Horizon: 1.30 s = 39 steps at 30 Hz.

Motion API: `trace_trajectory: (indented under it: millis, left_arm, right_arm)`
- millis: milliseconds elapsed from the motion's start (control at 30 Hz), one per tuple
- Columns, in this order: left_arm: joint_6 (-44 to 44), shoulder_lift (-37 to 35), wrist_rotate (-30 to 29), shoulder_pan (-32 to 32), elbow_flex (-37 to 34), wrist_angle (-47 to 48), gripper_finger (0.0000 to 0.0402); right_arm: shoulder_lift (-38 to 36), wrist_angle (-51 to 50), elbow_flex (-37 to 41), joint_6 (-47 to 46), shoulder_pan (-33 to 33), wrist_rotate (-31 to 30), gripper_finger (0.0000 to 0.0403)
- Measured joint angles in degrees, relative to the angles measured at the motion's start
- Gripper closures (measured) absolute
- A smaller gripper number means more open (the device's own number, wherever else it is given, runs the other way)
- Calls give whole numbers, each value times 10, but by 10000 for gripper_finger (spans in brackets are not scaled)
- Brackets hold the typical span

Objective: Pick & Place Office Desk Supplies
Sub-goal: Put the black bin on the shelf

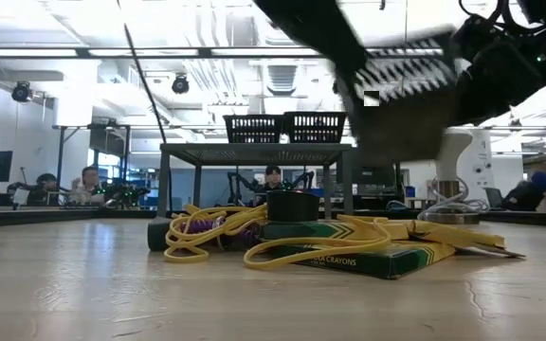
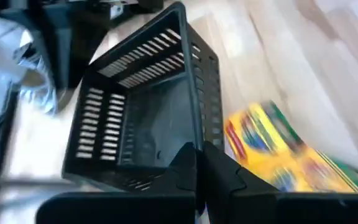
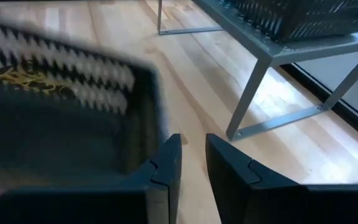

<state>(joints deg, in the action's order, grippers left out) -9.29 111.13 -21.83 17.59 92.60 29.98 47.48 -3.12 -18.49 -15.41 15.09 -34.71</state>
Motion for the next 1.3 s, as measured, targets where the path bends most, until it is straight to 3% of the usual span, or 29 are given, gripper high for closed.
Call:
trace_trajectory:
  millis: [333,500,633,967,1133,1300]
  left_arm:
    - [269,-167,-46,53,0,397,392]
    - [314,-218,-122,25,0,551,392]
    - [244,-245,-165,-38,-1,581,392]
    - [23,-251,-160,-280,-71,560,395]
    - [-106,-261,-93,-311,-120,468,397]
    - [-142,-284,-70,-311,-158,419,396]
  right_arm:
    - [30,39,1,11,-2,0,335]
    - [29,45,1,21,-2,0,337]
    - [30,55,1,25,-1,1,332]
    - [30,54,1,26,-1,1,333]
    - [30,51,1,26,-1,1,339]
    - [30,51,1,24,-1,2,338]
